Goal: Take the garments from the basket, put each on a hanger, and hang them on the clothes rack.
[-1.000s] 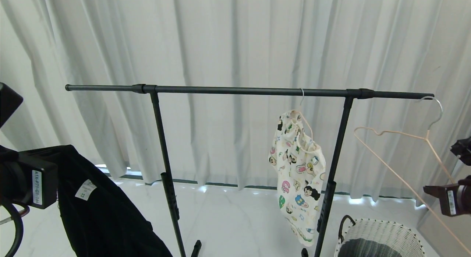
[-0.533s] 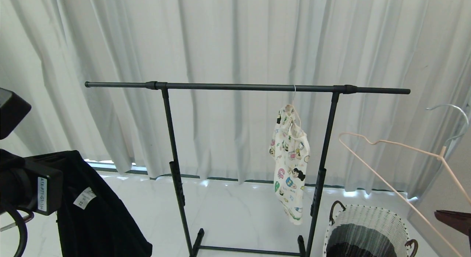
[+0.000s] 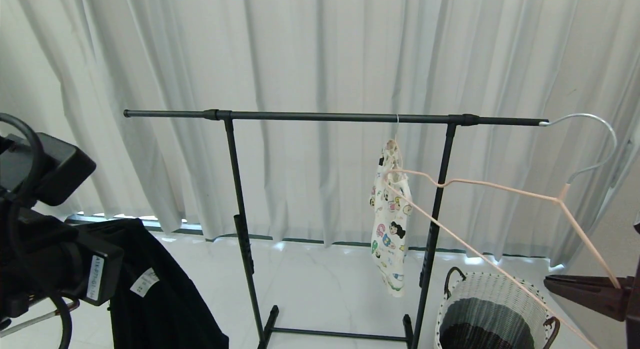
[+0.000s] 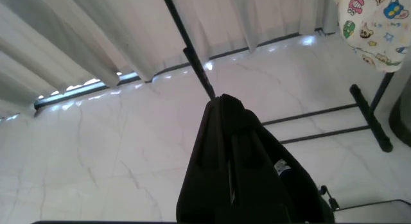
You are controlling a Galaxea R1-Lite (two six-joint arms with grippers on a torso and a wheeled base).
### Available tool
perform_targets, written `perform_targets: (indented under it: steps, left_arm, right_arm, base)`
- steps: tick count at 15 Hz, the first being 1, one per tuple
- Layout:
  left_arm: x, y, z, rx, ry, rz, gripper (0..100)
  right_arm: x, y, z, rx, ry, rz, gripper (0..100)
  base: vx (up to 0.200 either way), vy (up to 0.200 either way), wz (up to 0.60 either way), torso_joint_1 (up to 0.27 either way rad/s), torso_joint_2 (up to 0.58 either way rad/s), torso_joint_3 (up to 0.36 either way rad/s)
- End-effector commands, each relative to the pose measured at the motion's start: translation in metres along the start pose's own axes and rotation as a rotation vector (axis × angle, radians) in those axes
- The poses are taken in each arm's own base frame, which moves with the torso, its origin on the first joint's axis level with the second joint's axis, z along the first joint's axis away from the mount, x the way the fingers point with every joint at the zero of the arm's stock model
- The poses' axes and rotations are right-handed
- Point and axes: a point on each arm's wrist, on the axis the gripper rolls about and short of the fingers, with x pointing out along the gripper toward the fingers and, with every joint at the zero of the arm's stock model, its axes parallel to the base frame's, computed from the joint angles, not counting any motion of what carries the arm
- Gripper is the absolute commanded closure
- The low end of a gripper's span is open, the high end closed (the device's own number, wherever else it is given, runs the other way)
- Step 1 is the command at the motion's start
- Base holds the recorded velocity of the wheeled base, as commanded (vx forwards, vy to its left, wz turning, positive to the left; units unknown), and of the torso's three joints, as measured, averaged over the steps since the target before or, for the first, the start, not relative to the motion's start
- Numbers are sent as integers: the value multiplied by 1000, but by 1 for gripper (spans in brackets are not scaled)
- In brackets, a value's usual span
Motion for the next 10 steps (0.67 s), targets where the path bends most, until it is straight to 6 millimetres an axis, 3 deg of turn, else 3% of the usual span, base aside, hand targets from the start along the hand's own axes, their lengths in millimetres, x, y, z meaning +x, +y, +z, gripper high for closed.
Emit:
perform_targets:
  steps: [1, 6, 10]
  left_arm:
    - [28, -8, 16, -45, 53, -7, 100]
    - [86, -26, 66, -232, 70, -13, 100]
    - [104, -42, 82, -260, 64, -43, 100]
  right_arm:
    - [25, 5, 7, -19, 48, 108, 100]
    - [43, 53, 8, 15, 101, 396, 100]
    - [60, 60, 13, 25, 93, 428, 100]
  base:
    - [0, 0, 0, 0, 0, 0]
    - [0, 0, 0, 0, 0, 0]
    - [0, 0, 0, 0, 0, 0]
